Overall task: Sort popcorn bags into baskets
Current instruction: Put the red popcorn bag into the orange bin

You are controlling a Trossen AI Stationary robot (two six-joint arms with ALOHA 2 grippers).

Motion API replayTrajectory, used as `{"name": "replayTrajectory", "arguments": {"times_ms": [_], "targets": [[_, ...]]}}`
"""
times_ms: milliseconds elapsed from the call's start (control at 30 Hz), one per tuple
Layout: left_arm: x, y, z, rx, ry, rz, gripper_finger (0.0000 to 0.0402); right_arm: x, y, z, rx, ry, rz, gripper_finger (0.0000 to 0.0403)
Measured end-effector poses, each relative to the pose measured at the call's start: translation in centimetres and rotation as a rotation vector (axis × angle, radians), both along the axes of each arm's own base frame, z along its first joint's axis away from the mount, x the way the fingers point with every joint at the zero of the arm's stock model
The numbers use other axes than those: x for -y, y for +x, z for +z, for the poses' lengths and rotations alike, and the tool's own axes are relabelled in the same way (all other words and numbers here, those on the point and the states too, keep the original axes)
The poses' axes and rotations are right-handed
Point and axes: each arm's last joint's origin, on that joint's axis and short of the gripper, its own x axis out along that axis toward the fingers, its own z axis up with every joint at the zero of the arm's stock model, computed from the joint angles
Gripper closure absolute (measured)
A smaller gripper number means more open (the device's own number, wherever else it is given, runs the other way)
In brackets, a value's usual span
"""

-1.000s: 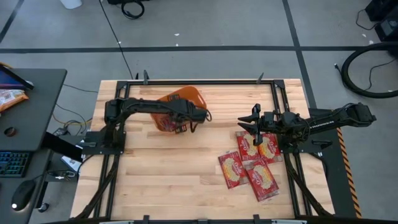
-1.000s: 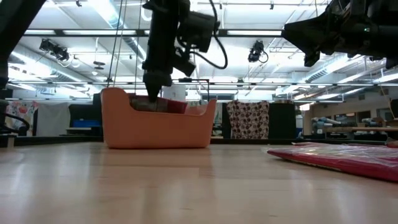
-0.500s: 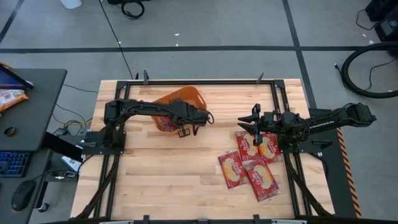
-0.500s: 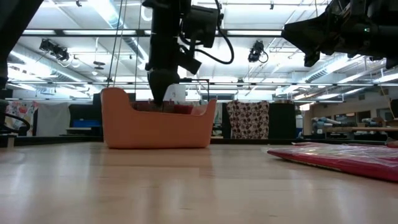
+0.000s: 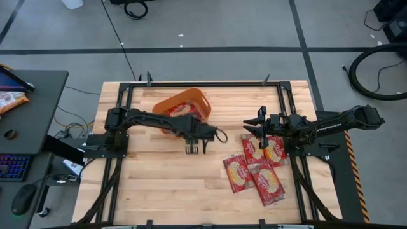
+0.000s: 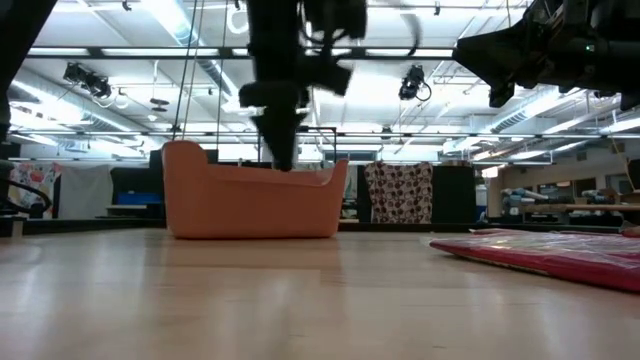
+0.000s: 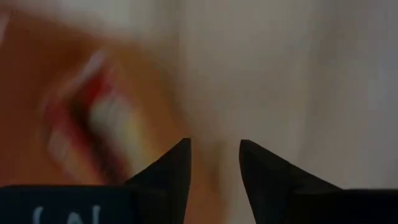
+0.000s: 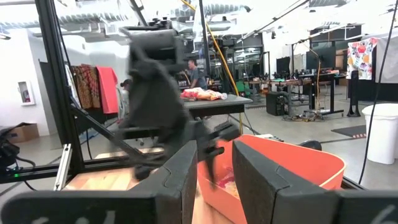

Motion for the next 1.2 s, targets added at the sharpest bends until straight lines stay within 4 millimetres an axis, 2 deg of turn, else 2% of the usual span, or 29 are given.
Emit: {"name": "replayTrajectory", "arguments": {"times_ms": [233, 333, 533, 867, 1200], "targets": [[4.3, 2.5, 0.3, 0.211, 0.039, -0.337, 0.026, 0.0, 0.0, 0.0, 0.0, 0.0, -0.001, 0.0295], [6.0, 3.7, -0.1, 0.298, 0.075, -0.426, 0.026, 0.0, 0.0, 0.0, 0.001, 0.0, -0.001, 0.0295], [8.4, 5.3, -2.1, 0.362, 0.153, -0.533, 0.026, 0.1, 0.0, 0.2, 0.019, 0.002, -0.036, 0.0296], [9.8, 6.7, -6.7, 0.317, 0.17, -0.686, 0.026, 0.2, -0.1, 0.2, 0.014, 0.01, -0.076, 0.0295], [10.9, 7.7, -9.7, 0.265, 0.292, -0.988, 0.026, 0.2, 0.0, 0.1, 0.001, 0.009, -0.074, 0.0295]]}}
